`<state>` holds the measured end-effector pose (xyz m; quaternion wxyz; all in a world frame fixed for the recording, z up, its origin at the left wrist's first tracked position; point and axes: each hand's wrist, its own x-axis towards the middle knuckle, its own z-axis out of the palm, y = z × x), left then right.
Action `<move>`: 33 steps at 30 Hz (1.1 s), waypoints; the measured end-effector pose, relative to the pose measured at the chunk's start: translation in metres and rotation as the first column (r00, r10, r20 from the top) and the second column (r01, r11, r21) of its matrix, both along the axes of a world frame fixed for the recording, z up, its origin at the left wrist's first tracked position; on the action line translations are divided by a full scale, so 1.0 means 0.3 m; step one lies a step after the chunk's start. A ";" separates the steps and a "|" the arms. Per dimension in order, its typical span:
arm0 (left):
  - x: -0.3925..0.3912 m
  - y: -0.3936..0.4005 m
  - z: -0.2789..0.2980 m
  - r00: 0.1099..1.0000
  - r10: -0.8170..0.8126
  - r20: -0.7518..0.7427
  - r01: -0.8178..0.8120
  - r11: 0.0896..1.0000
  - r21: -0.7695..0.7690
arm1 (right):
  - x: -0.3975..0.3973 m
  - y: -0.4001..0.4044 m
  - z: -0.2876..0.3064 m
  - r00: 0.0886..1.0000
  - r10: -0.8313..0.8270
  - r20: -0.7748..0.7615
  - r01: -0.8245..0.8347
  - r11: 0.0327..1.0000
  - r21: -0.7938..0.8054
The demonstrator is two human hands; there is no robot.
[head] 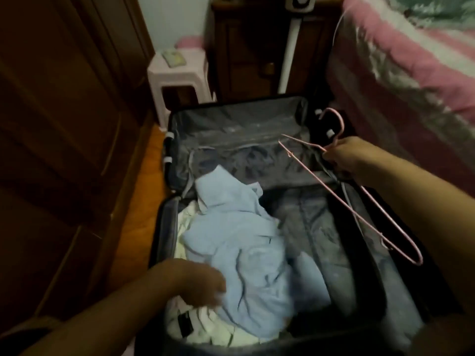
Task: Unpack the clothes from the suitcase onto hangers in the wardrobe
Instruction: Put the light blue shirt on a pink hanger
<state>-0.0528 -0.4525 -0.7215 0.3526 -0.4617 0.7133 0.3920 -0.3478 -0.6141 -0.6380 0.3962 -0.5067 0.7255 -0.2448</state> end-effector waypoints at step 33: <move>0.132 -0.057 -0.069 0.847 0.497 -0.187 -0.505 0.643 -0.576 | 0.162 0.155 -0.177 0.917 0.396 -0.047 -0.393 0.918 0.060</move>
